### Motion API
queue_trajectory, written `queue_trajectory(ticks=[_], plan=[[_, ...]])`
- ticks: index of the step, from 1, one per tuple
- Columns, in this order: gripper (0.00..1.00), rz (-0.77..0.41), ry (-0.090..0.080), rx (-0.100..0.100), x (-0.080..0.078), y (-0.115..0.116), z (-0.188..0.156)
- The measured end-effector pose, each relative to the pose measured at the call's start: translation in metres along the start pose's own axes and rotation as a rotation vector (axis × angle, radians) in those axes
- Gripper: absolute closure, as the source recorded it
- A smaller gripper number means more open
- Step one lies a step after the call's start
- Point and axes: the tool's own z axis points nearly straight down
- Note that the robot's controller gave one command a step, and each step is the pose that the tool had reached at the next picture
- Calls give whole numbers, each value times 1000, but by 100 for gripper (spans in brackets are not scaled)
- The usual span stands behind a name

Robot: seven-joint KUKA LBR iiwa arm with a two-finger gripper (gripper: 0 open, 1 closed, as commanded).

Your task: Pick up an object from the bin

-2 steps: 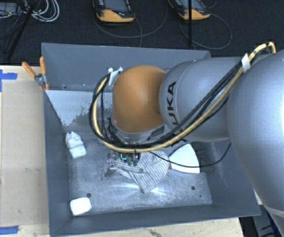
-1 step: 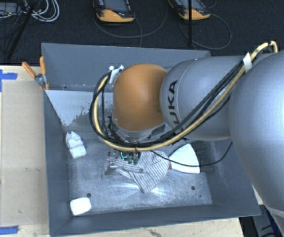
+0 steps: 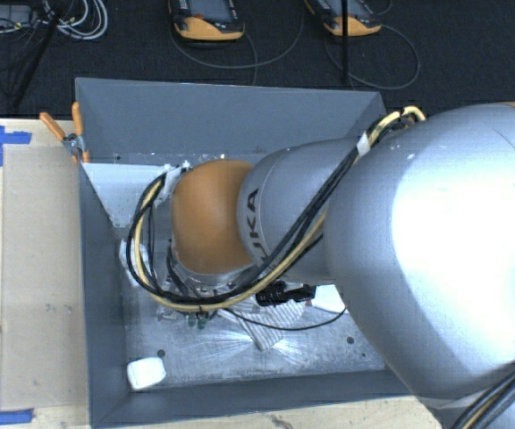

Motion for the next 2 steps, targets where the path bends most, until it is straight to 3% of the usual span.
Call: queue_trajectory(ticks=[1, 2], plan=[[0, 3, 0, 0, -1, -1, 0], [0, 4, 0, 0, -1, -1, 0]])
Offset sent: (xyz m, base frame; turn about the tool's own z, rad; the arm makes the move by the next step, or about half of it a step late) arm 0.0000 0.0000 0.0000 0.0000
